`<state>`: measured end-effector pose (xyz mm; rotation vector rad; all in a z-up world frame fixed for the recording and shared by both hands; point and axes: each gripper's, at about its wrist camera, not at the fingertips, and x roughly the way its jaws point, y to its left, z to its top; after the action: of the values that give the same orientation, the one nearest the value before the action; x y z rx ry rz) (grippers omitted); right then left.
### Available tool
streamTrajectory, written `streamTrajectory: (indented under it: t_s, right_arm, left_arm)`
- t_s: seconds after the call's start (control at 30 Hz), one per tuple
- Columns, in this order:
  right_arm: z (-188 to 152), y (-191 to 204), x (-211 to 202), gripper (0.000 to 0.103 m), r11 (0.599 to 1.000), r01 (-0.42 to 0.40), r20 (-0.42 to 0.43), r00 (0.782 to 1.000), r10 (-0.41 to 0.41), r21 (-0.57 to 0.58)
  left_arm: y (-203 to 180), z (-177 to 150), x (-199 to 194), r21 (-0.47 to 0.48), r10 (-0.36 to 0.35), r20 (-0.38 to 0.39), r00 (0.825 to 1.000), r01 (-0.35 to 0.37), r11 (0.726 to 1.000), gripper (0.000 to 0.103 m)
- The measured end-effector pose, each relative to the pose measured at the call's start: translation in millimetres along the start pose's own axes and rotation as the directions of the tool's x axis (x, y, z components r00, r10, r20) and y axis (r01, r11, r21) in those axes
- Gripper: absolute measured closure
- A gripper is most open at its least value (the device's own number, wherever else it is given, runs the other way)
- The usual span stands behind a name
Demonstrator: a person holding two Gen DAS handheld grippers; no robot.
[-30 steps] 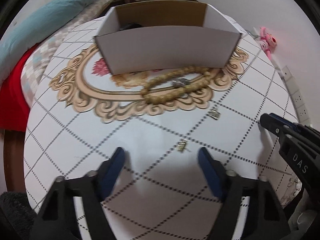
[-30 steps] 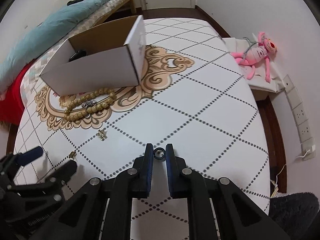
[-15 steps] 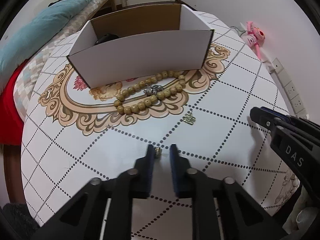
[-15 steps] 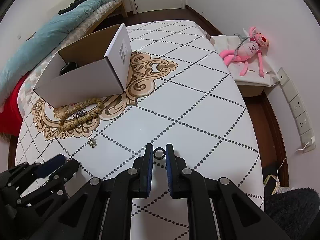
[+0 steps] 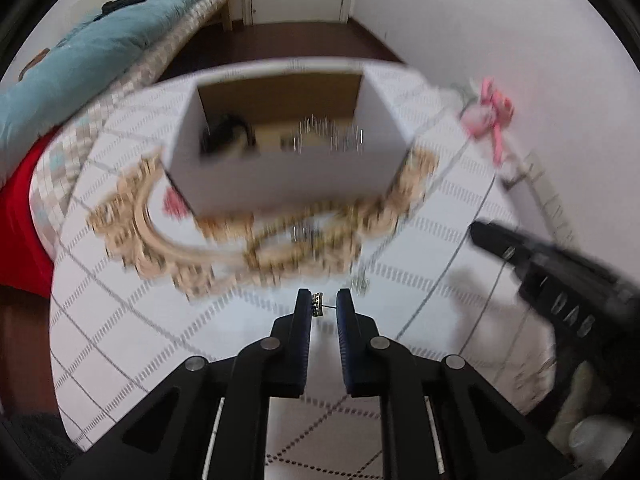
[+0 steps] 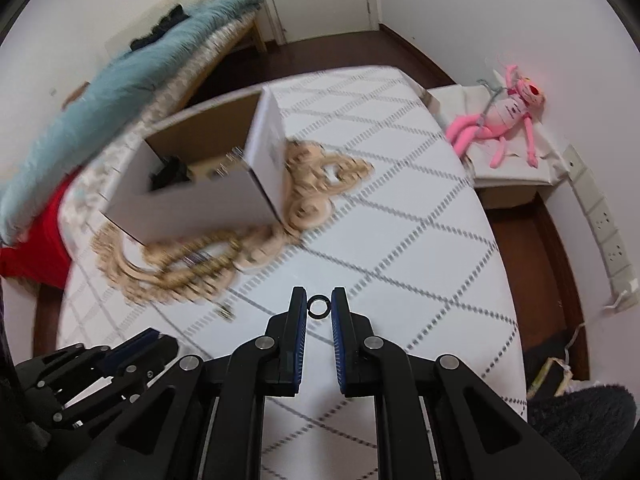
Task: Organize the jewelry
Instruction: 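Lower the earring and ring into the box and open both tools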
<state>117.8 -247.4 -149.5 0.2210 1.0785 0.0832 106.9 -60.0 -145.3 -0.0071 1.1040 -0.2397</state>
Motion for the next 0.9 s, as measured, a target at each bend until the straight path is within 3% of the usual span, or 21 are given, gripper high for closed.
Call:
streamTrajectory:
  t_s: [0.17, 0.27, 0.43, 0.53, 0.57, 0.6, 0.63, 0.67, 0.7, 0.73, 0.77, 0.87, 0.9]
  right_arm:
    - [57, 24, -2, 0.09, 0.991, -0.135, 0.013, 0.991, 0.135, -0.017]
    - [94, 40, 13, 0.09, 0.982, -0.184, -0.01, 0.983, 0.183, -0.039]
    - [137, 55, 55, 0.09, 0.971, -0.237, -0.129, 0.964, 0.231, -0.035]
    - [148, 59, 85, 0.089, 0.965, -0.263, -0.27, 0.929, 0.254, 0.003]
    - [149, 57, 92, 0.089, 0.964, -0.264, -0.304, 0.918, 0.257, 0.018]
    - [149, 55, 95, 0.088, 0.965, -0.261, -0.318, 0.913, 0.255, 0.025]
    - [148, 53, 95, 0.077, 0.969, -0.248, -0.315, 0.918, 0.241, 0.019]
    - [147, 53, 93, 0.067, 0.971, -0.238, -0.303, 0.925, 0.23, 0.012]
    - [147, 52, 89, 0.049, 0.972, -0.233, -0.288, 0.931, 0.225, 0.005]
    - [147, 51, 86, 0.045, 0.973, -0.232, -0.276, 0.935, 0.222, -0.002]
    - [147, 51, 80, 0.045, 0.977, -0.213, -0.256, 0.946, 0.201, -0.017]
    - [145, 50, 65, 0.045, 0.988, -0.135, -0.195, 0.974, 0.118, -0.074]
    - [141, 51, 59, 0.044, 0.991, -0.085, -0.171, 0.983, 0.067, -0.1]
  left_arm:
    - [24, 73, -10, -0.045, -0.059, 0.024, 0.998, 0.06, 0.997, 0.093]
    - [40, 110, 4, -0.057, -0.046, 0.005, 0.999, 0.046, 0.997, 0.093]
    - [58, 143, 29, -0.084, -0.017, -0.076, 0.997, 0.01, 0.996, 0.092]
    - [66, 153, 38, -0.091, 0.002, -0.11, 0.994, -0.012, 0.996, 0.086]
    - [67, 156, 37, -0.09, 0.009, -0.109, 0.994, -0.019, 0.996, 0.076]
    - [68, 158, 35, -0.09, 0.017, -0.099, 0.995, -0.026, 0.996, 0.059]
    - [69, 160, 31, -0.089, 0.037, -0.083, 0.996, -0.044, 0.995, 0.046]
    - [70, 160, 28, -0.092, 0.046, -0.071, 0.996, -0.052, 0.994, 0.024]
    - [72, 159, 24, -0.096, 0.055, -0.058, 0.997, -0.06, 0.994, 0.019]
    - [75, 160, 22, -0.099, 0.065, -0.054, 0.996, -0.07, 0.993, 0.019]
    - [78, 158, 20, -0.105, 0.08, -0.053, 0.995, -0.085, 0.991, 0.018]
    - [85, 149, 15, -0.122, 0.127, -0.043, 0.991, -0.131, 0.984, 0.001]
    - [86, 145, 14, -0.121, 0.147, -0.036, 0.988, -0.151, 0.981, 0.0]
